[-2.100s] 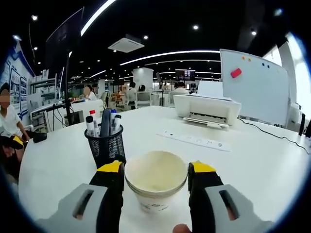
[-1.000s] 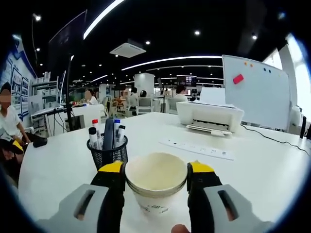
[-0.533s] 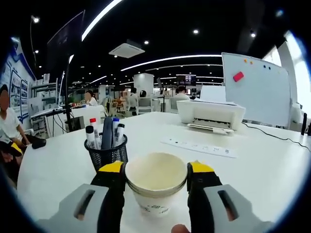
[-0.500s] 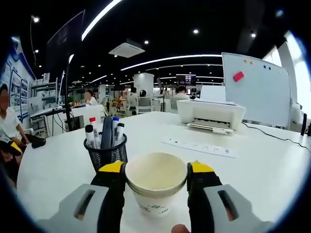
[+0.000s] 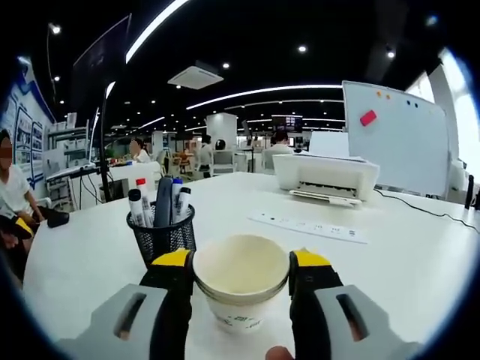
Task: Place the scattered laser pointers and whiteboard markers into the pen holder and stack the scattered paper cups together
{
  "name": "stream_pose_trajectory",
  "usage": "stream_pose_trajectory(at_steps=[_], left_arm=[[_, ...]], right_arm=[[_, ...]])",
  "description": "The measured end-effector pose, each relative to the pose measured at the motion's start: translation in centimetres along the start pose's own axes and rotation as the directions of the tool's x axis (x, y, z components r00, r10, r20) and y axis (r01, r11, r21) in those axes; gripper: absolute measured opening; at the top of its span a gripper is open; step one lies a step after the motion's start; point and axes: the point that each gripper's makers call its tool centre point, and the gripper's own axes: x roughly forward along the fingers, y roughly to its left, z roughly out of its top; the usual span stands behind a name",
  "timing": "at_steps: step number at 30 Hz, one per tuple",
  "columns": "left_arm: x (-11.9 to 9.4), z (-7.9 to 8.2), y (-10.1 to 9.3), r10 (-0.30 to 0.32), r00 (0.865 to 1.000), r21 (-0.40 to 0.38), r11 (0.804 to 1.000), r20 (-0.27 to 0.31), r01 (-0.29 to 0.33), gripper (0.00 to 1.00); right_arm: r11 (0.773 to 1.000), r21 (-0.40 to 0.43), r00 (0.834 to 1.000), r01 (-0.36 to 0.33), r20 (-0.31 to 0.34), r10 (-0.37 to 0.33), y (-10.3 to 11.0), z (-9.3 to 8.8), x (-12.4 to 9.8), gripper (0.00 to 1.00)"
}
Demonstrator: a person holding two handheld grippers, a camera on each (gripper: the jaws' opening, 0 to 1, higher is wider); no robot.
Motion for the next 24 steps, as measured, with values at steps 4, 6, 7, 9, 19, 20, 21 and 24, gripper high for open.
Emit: stream_pose_trajectory(at_steps=[4,6,7,9,19,20,21,24], left_arm=[[0.04,0.02,-0.01,0.000,1.000,-0.001,1.000,0.000,0.000,0.82],[0.08,0.03,-0.10,-0.002,1.000,0.000,1.000,0.000,0.002,0.82],[0.09,0.04,-0.13,-0.003,1.000,0.001,1.000,0.000,0.003,0.82],[0.09,0.07,-0.19,-0.004,1.000,0.002,1.000,0.000,0.004,0.82],[-0.07,0.16,-0.18,0.000,1.000,0.005,1.000,-0.002,0.000,0.82],[-0.07,0.17,-0.20,0.000,1.000,0.005,1.000,-0.002,0.000,0.82],[-0.08,0.20,-0.23,-0.001,1.000,0.006,1.000,-0.003,0.001,0.82],[-0.12,0.33,-0.26,-0.001,1.000,0.011,1.000,-0.002,0.001,0.82]], right_arm=[[1.000,0.020,1.000,-0.009,-0.005,0.009,-0.05,-0.17,-0.03,0.47],[1.000,0.022,1.000,-0.013,-0.009,0.013,-0.02,-0.28,-0.02,0.47],[1.000,0.023,1.000,-0.014,-0.011,0.014,0.01,-0.33,-0.04,0.47],[1.000,0.027,1.000,-0.015,-0.015,0.015,0.09,-0.46,-0.12,0.47],[0.999,0.030,1.000,-0.020,-0.016,0.020,0.03,-0.33,-0.30,0.47],[0.999,0.031,1.000,-0.020,-0.015,0.021,0.06,-0.30,-0.33,0.47],[0.999,0.030,1.000,-0.022,-0.014,0.022,0.09,-0.28,-0.35,0.47],[0.999,0.030,1.000,-0.022,-0.013,0.022,0.07,-0.21,-0.48,0.48]])
